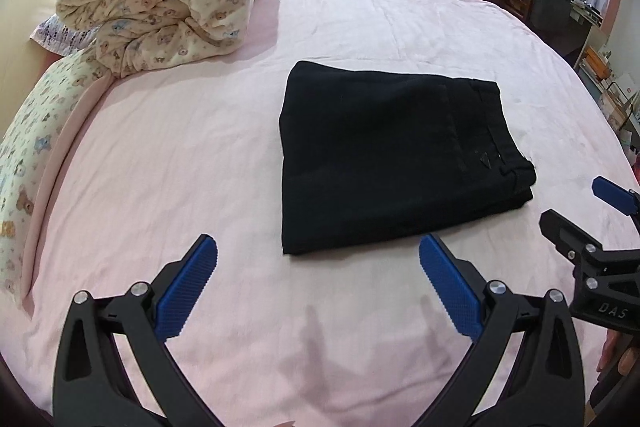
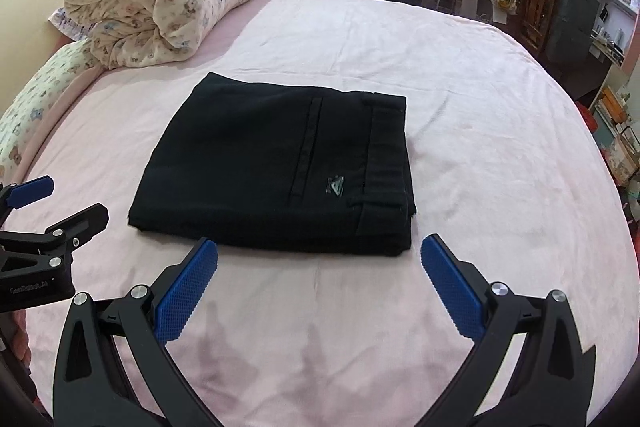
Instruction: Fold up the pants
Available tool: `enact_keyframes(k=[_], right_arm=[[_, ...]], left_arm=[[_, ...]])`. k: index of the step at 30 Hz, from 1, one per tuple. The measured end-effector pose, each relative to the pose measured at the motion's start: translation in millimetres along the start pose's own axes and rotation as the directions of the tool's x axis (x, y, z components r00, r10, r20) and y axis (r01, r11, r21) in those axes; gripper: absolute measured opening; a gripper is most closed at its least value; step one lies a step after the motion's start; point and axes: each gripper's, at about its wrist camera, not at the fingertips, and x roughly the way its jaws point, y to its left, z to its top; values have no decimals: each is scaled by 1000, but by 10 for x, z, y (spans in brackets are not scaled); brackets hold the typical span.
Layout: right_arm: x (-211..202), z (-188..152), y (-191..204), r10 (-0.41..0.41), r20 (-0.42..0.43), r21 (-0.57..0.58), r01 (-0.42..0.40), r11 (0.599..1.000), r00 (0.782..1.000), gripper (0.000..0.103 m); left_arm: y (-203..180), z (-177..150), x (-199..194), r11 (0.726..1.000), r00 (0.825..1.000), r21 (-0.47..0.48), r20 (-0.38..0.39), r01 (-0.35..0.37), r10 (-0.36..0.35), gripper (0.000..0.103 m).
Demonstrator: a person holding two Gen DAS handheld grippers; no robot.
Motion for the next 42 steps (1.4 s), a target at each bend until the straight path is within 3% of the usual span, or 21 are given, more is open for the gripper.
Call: enact_keyframes(k=[11,19,26,42], right_arm=[[-203,-248,176,-1,-24,-12,1,1000,1000,102],[-255,-279,283,7,-14,-37,-8,999,1000,102],[-267,-268,298,14,-10,-40,-15,999,1000,102],[-235,-304,274,3,-30,-16,-3,1000,1000,102]], left_arm=[[-23,-170,-180,998,998,13,-2,-57,57,101],[-48,-216,-346,996,989,27,128,-84,80,101],[-68,-193,-293,999,996,33,86,-30,27,101],[-58,-273,-221,1000,1000,16,27,-9,9,101]])
